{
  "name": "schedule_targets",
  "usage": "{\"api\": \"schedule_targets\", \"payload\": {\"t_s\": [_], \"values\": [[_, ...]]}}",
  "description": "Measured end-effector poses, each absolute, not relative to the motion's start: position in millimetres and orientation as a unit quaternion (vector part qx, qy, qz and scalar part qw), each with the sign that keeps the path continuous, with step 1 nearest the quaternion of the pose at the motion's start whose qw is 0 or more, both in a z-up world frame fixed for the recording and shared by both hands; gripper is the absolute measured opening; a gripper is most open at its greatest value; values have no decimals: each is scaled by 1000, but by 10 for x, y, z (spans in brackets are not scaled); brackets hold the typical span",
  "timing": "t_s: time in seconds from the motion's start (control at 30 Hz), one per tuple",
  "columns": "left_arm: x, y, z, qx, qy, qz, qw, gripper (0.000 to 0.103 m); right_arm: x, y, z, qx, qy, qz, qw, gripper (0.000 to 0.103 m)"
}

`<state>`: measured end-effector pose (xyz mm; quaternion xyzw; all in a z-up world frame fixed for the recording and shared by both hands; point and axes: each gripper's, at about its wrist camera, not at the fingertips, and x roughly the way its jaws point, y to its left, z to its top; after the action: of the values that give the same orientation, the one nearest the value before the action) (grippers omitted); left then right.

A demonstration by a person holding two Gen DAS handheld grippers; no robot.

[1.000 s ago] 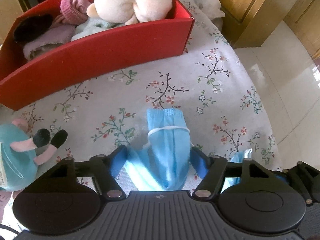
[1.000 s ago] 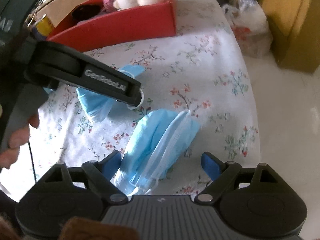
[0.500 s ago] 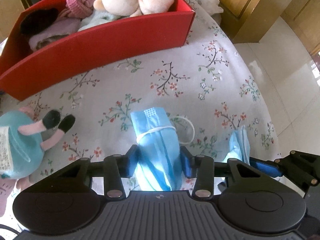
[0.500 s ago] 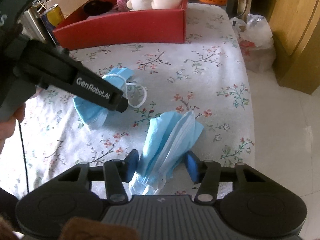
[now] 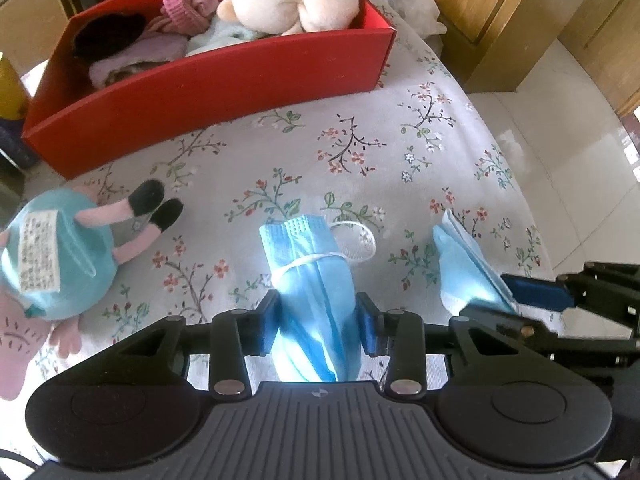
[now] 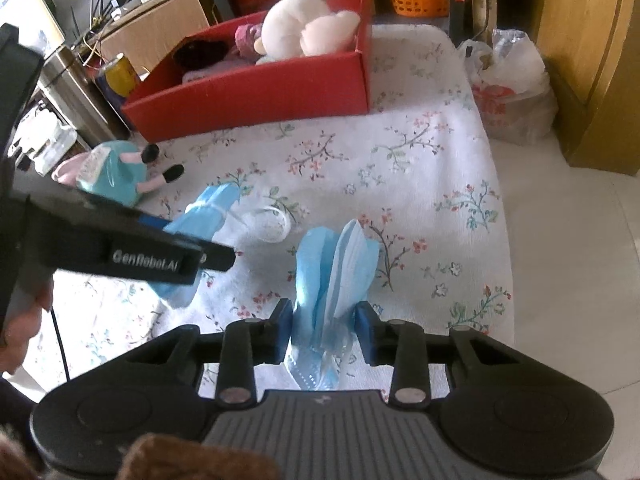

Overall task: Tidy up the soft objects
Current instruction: 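Close left tool on a blue face mask while right tool grasps another mask, then carry the mask with left tool while right tool carries its mask to the box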

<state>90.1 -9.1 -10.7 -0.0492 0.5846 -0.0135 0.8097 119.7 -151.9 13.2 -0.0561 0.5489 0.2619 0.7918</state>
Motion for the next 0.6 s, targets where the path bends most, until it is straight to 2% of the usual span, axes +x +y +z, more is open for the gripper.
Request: {"api": "schedule_targets", "payload": {"t_s": [0.27, 0.6], "values": [[778, -21, -29, -64, 576, -9, 815, 40, 1243, -1549, 209, -24, 550, 268, 791, 3], [773, 188, 204, -110, 547, -8, 830, 40, 1380, -1635, 390, 84, 541, 292, 784, 3]]}}
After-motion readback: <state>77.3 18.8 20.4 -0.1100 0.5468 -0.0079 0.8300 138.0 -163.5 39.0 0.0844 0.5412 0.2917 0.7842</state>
